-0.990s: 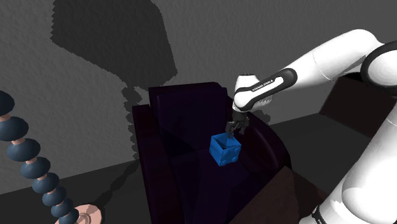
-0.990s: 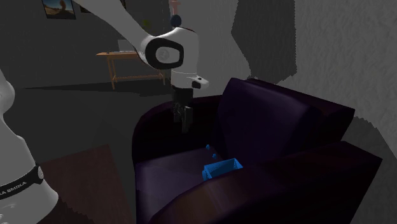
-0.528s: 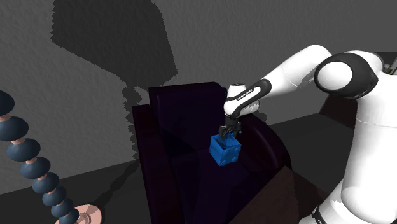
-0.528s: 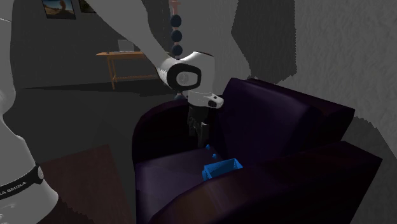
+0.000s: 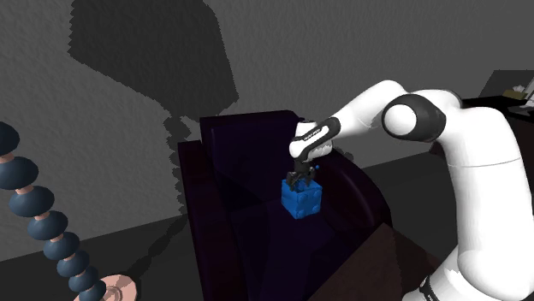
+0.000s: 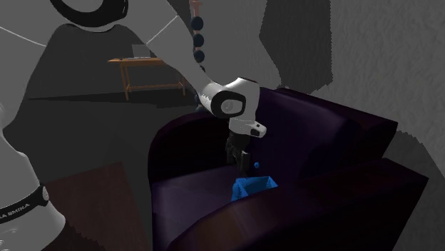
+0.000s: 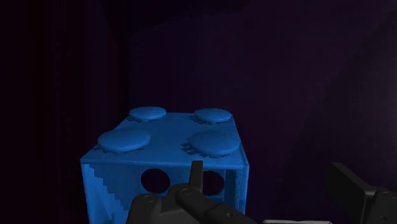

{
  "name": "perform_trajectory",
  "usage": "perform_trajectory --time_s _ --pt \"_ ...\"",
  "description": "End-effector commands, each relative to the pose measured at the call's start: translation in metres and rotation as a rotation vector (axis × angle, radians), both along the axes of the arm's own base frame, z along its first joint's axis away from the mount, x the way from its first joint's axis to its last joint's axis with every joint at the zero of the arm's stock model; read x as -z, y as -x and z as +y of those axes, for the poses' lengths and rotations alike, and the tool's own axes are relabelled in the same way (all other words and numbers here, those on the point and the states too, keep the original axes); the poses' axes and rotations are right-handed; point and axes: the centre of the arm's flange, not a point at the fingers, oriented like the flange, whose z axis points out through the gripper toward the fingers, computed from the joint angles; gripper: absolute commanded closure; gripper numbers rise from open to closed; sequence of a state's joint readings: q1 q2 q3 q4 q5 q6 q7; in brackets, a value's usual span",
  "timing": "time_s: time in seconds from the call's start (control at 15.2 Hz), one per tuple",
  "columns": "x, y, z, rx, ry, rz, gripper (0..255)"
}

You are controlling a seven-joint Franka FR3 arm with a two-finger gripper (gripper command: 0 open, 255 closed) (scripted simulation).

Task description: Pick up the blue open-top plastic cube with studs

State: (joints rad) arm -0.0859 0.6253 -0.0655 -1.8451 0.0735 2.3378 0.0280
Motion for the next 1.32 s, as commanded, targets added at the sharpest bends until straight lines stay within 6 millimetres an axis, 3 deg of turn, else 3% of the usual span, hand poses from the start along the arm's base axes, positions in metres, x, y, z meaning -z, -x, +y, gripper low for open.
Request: perform_trajectory --time_s 0.0,0.13,0.59,0.73,0.79,1.25 --pt "0.034 -0.022 -0.007 0.001 0.018 -0.058 0" --pt "0.048 -0.033 -0.012 0.009 0.020 -0.060 0" --pt "0.088 -0.033 -0.012 0.009 0.021 -0.060 0" --pt "0.088 -0.033 -0.012 0.009 0.021 -0.060 0" --pt "0.088 -0.033 -0.012 0.009 0.021 -0.060 255" --pt "0.088 -0.032 -0.012 0.009 0.021 -0.060 255"
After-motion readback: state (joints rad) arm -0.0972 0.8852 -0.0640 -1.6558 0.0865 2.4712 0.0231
